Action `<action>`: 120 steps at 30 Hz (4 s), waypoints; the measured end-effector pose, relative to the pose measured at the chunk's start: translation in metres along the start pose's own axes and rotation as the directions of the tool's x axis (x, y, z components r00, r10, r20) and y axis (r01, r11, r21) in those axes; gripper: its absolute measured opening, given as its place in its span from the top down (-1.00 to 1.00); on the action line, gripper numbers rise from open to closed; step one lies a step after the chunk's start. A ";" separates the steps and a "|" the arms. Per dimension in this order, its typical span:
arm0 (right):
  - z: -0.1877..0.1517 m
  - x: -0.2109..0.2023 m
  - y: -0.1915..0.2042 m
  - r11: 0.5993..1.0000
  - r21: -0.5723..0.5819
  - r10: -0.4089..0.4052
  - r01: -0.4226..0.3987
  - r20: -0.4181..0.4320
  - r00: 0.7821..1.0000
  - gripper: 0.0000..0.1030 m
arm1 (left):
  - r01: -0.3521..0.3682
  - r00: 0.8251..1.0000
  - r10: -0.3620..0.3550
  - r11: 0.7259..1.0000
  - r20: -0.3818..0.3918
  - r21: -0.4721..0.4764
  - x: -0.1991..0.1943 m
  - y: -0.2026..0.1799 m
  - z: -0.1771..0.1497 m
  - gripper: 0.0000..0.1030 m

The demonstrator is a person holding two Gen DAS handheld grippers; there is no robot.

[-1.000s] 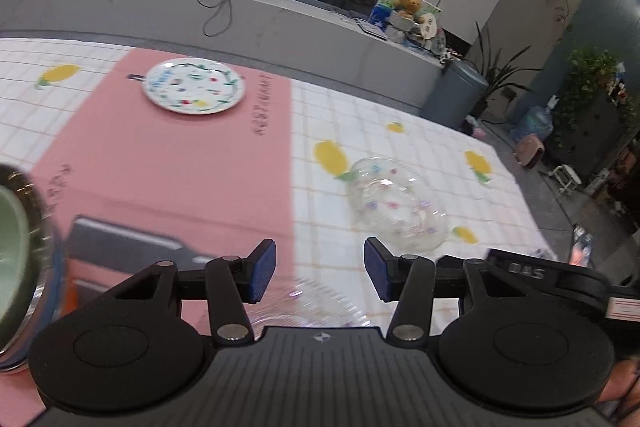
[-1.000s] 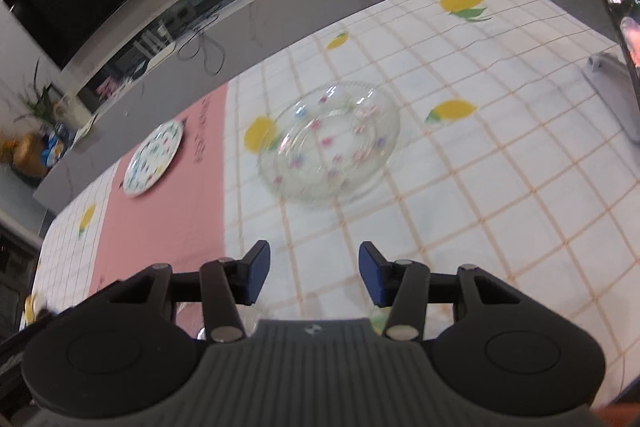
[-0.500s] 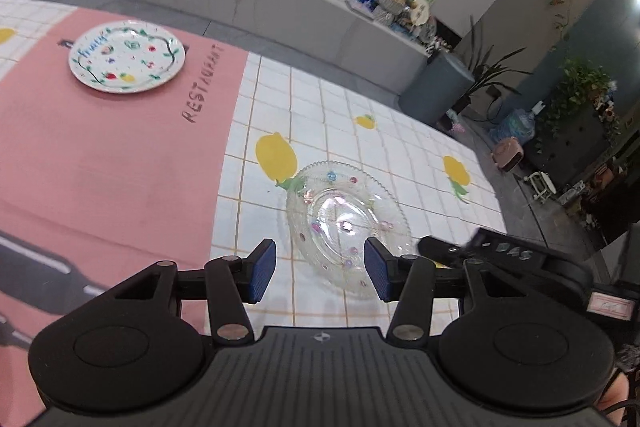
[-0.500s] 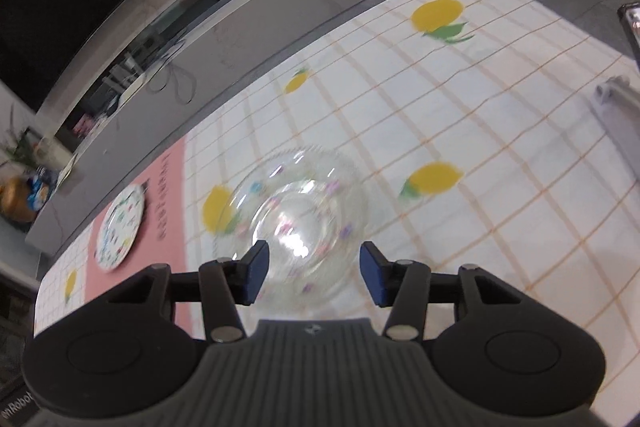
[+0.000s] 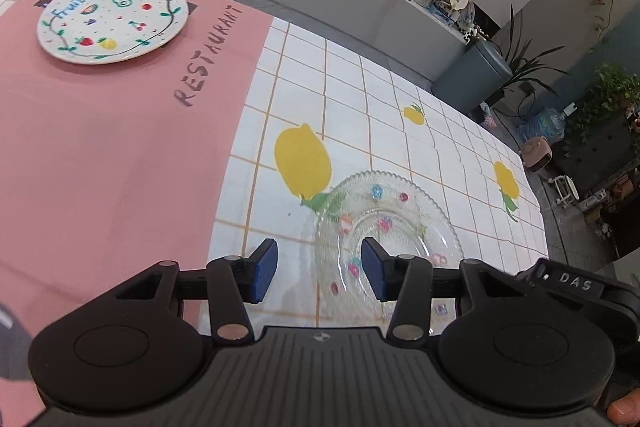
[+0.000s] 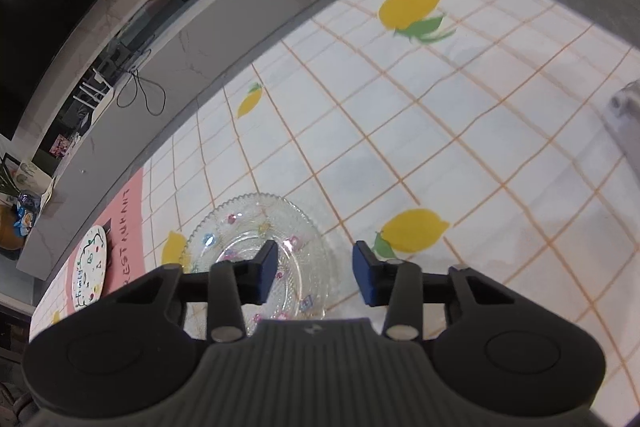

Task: Organize plates and bowls
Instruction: 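Move both grippers to the small dotted glass bowl rim and close them, then lift the small glass bowl and carry it toward the bowl stack, then lower the glass bowl onto the runner beside the bowl stack and open both grippers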

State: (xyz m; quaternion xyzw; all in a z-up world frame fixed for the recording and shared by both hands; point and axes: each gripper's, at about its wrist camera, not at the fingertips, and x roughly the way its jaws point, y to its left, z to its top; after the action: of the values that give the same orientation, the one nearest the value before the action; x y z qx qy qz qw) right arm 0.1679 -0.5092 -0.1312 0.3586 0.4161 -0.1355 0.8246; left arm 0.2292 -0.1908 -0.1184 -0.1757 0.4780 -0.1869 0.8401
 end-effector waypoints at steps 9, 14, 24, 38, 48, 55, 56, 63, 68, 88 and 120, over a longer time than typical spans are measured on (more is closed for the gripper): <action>0.002 0.010 -0.013 0.998 0.059 0.035 -0.033 -0.049 0.998 0.56 | 0.006 1.000 -0.006 1.000 -0.005 0.019 0.013 -0.003 0.004 0.33; 0.000 0.013 -0.011 0.997 0.064 0.044 -0.040 -0.057 0.997 0.72 | 0.001 1.000 0.000 0.999 -0.008 0.045 0.015 -0.005 0.003 0.70; 0.000 0.011 -0.016 0.996 0.085 0.043 -0.038 -0.064 0.997 0.86 | 0.005 1.000 -0.004 0.999 -0.022 0.047 0.014 -0.006 0.005 0.78; -0.019 -0.010 -0.010 0.994 0.062 0.101 -0.095 -0.100 0.990 0.90 | 0.001 1.000 -0.001 1.000 0.008 0.019 -0.028 0.002 0.002 0.84; -0.044 -0.030 0.002 0.991 0.027 0.136 -0.134 -0.103 0.985 0.89 | 0.019 0.998 -0.018 1.000 0.056 -0.013 -0.076 0.016 -0.012 0.84; -0.072 -0.055 0.000 0.982 0.005 0.189 -0.189 -0.086 0.978 0.89 | 0.052 0.995 -0.048 0.998 0.091 -0.042 -0.107 0.030 -0.032 0.84; -0.077 -0.058 0.000 0.982 0.001 0.189 -0.190 -0.085 0.978 0.89 | 0.053 0.994 -0.049 0.998 0.095 -0.043 -0.111 0.031 -0.035 0.84; -0.108 -0.075 0.006 0.978 -0.045 0.201 -0.205 -0.083 0.976 0.87 | 0.076 0.990 -0.065 0.994 0.128 -0.082 -0.145 0.051 -0.057 0.84; -0.132 -0.083 0.014 0.970 -0.096 0.216 -0.225 -0.095 0.972 0.85 | 0.090 0.986 -0.075 0.991 0.151 -0.097 -0.166 0.067 -0.070 0.84; -0.175 -0.083 0.031 0.959 -0.207 0.169 -0.195 -0.136 0.976 0.86 | 0.064 0.990 -0.042 0.985 0.132 -0.163 -0.172 0.112 -0.109 0.84; -0.181 -0.072 0.044 0.936 -0.339 0.052 -0.091 -0.123 0.991 0.83 | -0.034 0.995 0.040 0.998 0.094 -0.059 -0.159 0.107 -0.124 0.82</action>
State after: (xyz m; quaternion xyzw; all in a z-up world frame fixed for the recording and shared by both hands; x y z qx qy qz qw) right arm 0.0399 -0.3560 -0.1249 0.2311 0.4653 -0.0103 0.8544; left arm 0.0620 -0.0357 -0.1117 -0.1996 0.4460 -0.1489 0.8597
